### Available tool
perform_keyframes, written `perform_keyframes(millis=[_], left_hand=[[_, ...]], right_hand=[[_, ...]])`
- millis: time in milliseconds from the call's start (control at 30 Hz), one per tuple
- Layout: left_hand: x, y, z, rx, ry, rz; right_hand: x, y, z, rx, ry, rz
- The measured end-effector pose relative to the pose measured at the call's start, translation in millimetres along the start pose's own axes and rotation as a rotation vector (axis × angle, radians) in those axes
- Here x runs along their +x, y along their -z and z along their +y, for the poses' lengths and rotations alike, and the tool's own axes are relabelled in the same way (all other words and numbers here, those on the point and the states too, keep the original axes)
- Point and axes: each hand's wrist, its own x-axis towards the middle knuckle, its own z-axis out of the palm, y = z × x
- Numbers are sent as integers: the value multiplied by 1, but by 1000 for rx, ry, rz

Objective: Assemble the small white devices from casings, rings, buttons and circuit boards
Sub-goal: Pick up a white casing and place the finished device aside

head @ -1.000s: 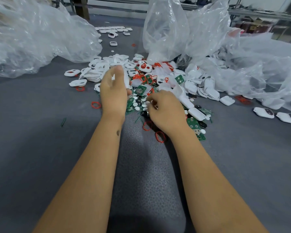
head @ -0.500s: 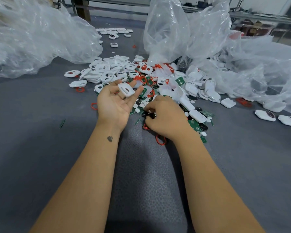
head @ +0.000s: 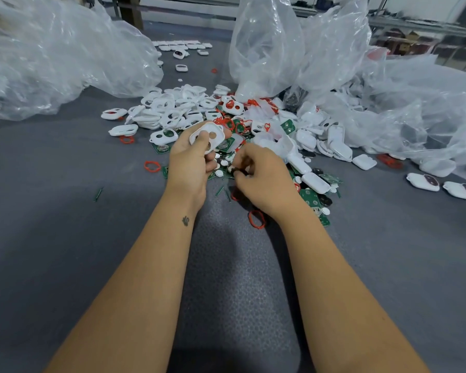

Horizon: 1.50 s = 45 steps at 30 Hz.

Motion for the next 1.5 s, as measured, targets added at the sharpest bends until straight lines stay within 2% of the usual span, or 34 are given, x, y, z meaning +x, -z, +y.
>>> perform_keyframes(millis=[100,300,400,500,633,900,1233,1500], left_hand=[[-1,-2,-2,48,-47,40],[-10,-9,-3,79,-44,-72],[-14,-10,-5,173,-99,-119],[-14,-11,-7,151,-113,-101],[-14,-11,-8,102,-112,-73],[-14,-12,-10,152,-154,-133],[-11,-9,-10,190,-85,-162],[-6,-9,-14,208,-160,-179]], right_hand=[[2,6,0,366,-167,120],[4,16,-2,827,-230,230],[4,17,-1,991,-226,218],[3,18,-1,1072,-207,211],[3,19,-1,1084,-185,238],[4,17,0,1122,-218,228],[4,18,-1,1116,-239,238],[3,16,1,919,-196,325]])
